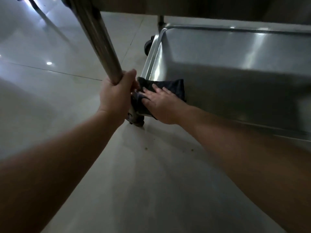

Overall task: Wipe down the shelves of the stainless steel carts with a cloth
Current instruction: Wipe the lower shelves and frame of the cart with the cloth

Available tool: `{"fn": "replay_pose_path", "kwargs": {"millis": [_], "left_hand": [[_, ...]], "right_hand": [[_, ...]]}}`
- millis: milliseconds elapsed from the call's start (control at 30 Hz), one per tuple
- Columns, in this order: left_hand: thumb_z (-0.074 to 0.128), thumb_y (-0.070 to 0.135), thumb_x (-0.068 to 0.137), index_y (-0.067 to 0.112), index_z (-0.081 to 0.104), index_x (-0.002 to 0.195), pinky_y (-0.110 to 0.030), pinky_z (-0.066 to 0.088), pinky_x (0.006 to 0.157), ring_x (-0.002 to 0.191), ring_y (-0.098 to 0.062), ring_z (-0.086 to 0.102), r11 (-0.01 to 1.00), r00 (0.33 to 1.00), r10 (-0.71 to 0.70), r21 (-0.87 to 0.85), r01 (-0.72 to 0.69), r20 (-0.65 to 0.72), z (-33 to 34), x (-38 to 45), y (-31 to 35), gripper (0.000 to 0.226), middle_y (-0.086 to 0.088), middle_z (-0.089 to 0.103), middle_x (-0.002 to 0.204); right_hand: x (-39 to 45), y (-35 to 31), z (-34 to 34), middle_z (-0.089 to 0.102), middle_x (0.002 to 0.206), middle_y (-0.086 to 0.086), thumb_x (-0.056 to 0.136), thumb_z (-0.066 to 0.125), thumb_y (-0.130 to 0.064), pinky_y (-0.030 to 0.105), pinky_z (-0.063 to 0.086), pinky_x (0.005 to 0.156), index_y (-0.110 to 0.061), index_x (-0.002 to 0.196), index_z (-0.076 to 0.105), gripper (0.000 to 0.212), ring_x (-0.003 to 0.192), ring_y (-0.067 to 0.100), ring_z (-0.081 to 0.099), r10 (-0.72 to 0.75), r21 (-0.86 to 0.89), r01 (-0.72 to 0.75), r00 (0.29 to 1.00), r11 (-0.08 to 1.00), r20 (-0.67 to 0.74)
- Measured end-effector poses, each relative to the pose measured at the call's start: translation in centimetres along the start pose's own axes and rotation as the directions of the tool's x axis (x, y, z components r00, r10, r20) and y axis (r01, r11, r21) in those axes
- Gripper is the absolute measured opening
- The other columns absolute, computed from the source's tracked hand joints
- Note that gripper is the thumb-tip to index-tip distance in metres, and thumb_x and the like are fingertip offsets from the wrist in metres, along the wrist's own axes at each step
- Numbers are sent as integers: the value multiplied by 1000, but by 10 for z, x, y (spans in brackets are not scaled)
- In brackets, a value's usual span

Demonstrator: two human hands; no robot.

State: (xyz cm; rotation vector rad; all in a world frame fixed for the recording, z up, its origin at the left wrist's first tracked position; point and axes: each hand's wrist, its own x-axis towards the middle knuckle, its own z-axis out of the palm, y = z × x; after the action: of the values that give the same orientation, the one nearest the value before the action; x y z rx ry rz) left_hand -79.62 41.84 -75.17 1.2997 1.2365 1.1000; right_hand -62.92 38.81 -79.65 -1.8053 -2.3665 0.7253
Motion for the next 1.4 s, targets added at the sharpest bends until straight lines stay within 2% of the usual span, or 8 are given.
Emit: {"fn": "replay_pose_path", "kwargs": {"millis": [167,433,533,667,800,933,1067,1400], "left_hand": [[67,43,77,31,61,54,-36,49,67,61,-21,56,999,998,33,7,-32,-57,6,5,-8,27,3,56,56],[62,20,82,15,52,63,-31,48,58,54,-15,49,994,991,90,-59,-96,-95,11,3,-10,22,1,48,55],[61,26,76,14,50,62,-29,46,52,50,-14,47,993,990,95,-57,-102,-106,15,1,-9,21,3,47,52],[63,26,75,13,50,60,-31,42,49,49,-18,44,990,987,108,-75,-118,-121,13,4,-15,23,-2,45,52],[64,25,77,26,51,57,-34,40,51,52,-23,43,989,988,109,-92,-119,-109,8,2,-24,24,-1,45,54],[63,25,76,22,47,55,-34,42,52,53,-23,44,991,991,93,-89,-102,-93,7,-1,-24,27,0,45,54],[61,26,73,17,37,57,-43,38,57,57,-28,38,993,990,88,-68,-96,-114,9,-2,-18,30,-12,37,57],[61,27,68,23,45,52,-36,35,53,55,-21,37,991,990,67,-106,-80,-121,11,-5,-16,24,-1,40,53]], "right_hand": [[-52,42,8,8,173,-15,100,15,-62,36,-3,128,-32,166,14,72,159,10,-2,175,-64,-182,979,981,-100],[-3,126,-40,2,175,-7,105,12,-58,49,2,129,-23,167,11,71,161,24,-2,605,-15,-620,771,784,-199],[54,81,-39,1,175,-8,107,15,-54,48,0,129,-23,167,10,68,161,23,-3,517,-26,-529,839,849,-170],[45,21,-10,4,174,-12,107,20,-54,41,-3,129,-27,167,9,66,160,14,-4,178,-78,-184,981,980,-83],[-11,40,-2,2,167,-27,101,15,-62,29,-10,124,-40,165,11,68,154,-3,-10,-118,-118,124,991,985,56],[37,84,-34,8,173,-11,107,25,-55,38,1,129,-27,166,13,67,160,13,1,154,-183,-164,985,969,-72],[116,107,-70,2,175,-6,107,14,-55,48,1,129,-22,167,9,69,161,23,-2,497,-44,-506,858,862,-127],[84,27,-23,2,174,-11,108,16,-52,42,-3,129,-27,167,7,64,160,16,-3,299,6,-300,950,954,-85]]}}
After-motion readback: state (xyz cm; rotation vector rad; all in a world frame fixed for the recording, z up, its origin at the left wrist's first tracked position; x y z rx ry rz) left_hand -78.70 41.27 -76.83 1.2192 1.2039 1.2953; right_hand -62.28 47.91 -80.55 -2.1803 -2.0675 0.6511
